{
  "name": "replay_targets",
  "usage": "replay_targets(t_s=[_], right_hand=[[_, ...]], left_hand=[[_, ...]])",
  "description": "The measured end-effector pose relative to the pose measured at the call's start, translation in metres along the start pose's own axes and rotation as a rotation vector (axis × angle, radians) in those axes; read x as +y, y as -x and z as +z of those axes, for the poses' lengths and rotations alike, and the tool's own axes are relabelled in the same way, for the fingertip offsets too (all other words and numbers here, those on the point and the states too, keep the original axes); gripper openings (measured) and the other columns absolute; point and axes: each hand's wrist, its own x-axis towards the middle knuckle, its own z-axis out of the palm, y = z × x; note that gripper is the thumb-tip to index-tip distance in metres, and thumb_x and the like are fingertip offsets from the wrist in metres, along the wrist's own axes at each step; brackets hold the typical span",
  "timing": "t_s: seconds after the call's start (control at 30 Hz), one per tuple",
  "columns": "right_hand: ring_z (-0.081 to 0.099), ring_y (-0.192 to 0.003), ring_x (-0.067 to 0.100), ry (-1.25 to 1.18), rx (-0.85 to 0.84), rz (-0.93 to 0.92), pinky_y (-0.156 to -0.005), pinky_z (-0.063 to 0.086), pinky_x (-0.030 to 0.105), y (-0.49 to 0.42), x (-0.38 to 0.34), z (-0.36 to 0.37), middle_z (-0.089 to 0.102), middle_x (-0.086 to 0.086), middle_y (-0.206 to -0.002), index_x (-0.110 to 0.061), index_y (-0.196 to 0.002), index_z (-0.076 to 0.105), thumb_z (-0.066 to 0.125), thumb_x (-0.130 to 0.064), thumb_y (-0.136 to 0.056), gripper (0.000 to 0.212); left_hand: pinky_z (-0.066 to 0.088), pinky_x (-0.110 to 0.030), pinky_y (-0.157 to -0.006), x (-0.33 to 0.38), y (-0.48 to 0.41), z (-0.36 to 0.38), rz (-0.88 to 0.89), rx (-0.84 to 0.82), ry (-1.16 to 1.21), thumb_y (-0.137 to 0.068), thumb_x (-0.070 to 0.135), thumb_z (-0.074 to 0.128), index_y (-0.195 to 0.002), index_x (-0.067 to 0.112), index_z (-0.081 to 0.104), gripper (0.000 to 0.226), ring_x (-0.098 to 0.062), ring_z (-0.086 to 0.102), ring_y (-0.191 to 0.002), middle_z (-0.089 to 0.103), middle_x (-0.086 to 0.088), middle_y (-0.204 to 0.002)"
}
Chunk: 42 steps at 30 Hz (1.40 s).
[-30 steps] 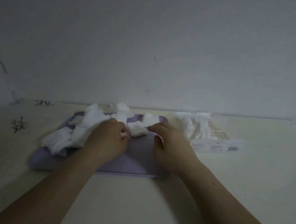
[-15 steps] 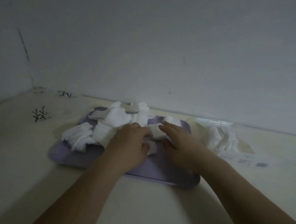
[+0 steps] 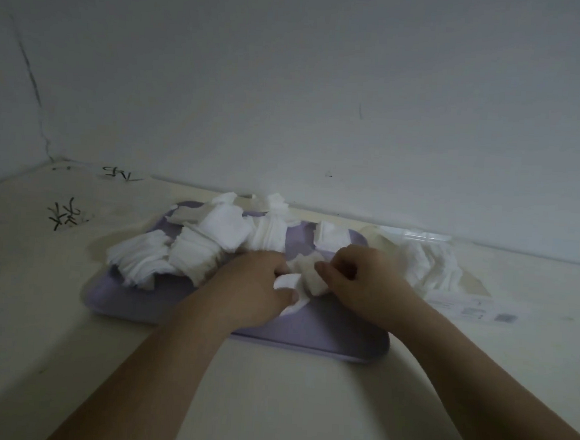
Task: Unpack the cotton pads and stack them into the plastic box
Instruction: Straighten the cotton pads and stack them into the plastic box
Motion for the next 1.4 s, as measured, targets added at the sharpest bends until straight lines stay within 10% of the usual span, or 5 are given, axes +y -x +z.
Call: replay_targets(t_s=[0.13,0.3,0.67,1.1,1.4], right_hand=[[0.066,-0.097,0.022,0.071,-0.082,0.074,-0.083,0.050,0.030,-0.010,-0.011,0.001,0.069,-0.004,-0.104,-0.023,-0.121,0.066,0.073,-0.044,-0.091,0.037],[0.050,-0.065,0.018,0.153,-0.199,0.149,-0.053,0.032,0.024,-0.028,-0.020,0.002,0.047,-0.006,-0.062,-0.022,-0.063,0.047,0.074,-0.039,-0.088,0.040],[0.070,-0.065,0.023,-0.736,-0.007,0.256,-0.062,0.058,0.034,0.008,0.002,-0.007,0.073,0.014,-0.075,-0.002,-0.097,0.070,0.081,-0.007,-0.088,0.015],[0.077,-0.074,0.026,-0.936,0.145,0.168,-0.071,0.064,0.038,0.028,0.012,-0.003,0.079,0.014,-0.083,-0.006,-0.097,0.078,0.072,-0.011,-0.098,0.008],[0.079,-0.094,0.033,-1.034,0.044,0.123,-0.085,0.065,0.042,0.036,0.011,0.002,0.081,0.018,-0.096,-0.005,-0.106,0.081,0.072,-0.011,-0.099,0.013]], left_hand=[[0.037,-0.030,-0.058,0.003,0.002,-0.003,-0.026,-0.012,0.057,-0.089,0.044,0.070,-0.084,0.027,0.061,0.020,-0.010,0.060,-0.072,0.062,0.010,-0.074],[0.054,-0.037,-0.067,0.001,0.001,-0.004,-0.069,0.047,0.178,-0.081,0.041,0.079,-0.084,0.026,0.065,0.020,-0.015,0.066,-0.073,0.065,0.008,-0.075],[0.063,-0.045,-0.067,0.009,0.001,-0.007,-0.086,0.107,0.484,-0.082,0.028,0.070,-0.087,0.033,0.070,0.007,-0.026,0.074,-0.078,0.074,0.001,-0.083],[0.046,-0.024,-0.051,0.027,0.004,-0.006,-0.012,0.030,0.982,-0.078,0.009,0.086,-0.118,0.022,0.071,0.044,-0.015,0.060,-0.070,0.075,-0.004,-0.101],[0.043,-0.032,-0.057,0.027,0.000,0.010,-0.058,0.094,0.862,-0.076,0.017,0.091,-0.090,0.015,0.074,0.022,-0.022,0.053,-0.065,0.067,-0.010,-0.073]])
